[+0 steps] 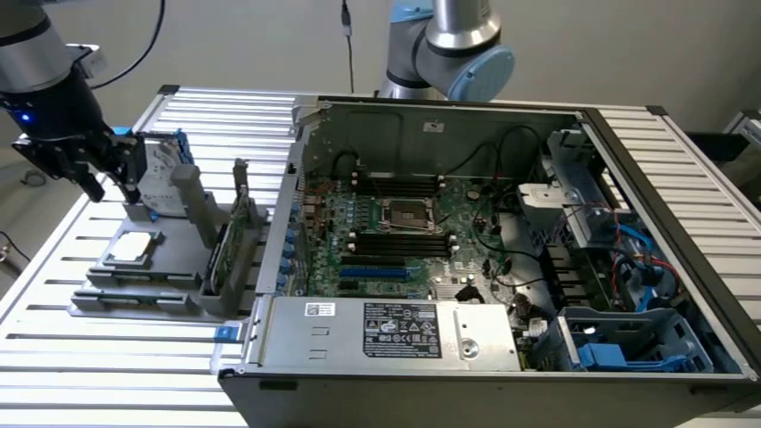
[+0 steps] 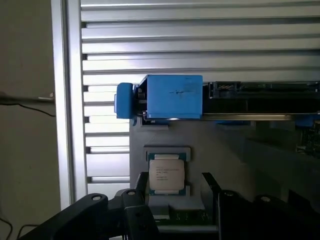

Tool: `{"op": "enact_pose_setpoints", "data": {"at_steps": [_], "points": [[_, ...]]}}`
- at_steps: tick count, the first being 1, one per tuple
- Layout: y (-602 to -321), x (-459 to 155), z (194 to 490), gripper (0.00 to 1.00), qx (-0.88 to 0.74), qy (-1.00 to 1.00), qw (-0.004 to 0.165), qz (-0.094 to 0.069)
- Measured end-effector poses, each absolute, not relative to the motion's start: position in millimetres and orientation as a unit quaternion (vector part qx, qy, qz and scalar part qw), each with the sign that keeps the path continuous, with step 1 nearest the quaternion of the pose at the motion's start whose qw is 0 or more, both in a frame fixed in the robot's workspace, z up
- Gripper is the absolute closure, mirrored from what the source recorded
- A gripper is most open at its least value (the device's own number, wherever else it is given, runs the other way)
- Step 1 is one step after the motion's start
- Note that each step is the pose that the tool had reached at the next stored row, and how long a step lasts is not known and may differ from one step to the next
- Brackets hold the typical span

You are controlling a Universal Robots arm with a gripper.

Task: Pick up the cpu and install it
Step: 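Pick up the cpu and move it towards the insertion slot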

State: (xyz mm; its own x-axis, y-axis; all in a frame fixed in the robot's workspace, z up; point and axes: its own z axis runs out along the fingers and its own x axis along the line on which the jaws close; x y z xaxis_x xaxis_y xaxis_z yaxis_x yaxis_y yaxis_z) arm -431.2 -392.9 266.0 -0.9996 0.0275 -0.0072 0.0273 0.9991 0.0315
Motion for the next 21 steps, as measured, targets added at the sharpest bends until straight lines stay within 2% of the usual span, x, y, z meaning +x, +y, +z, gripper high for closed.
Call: {"op": "enact_pose_setpoints", "data": {"at_steps": [21], "points": [[-406,-428,228,0.46,-0.001,1.000,0.004,0.016]]}}
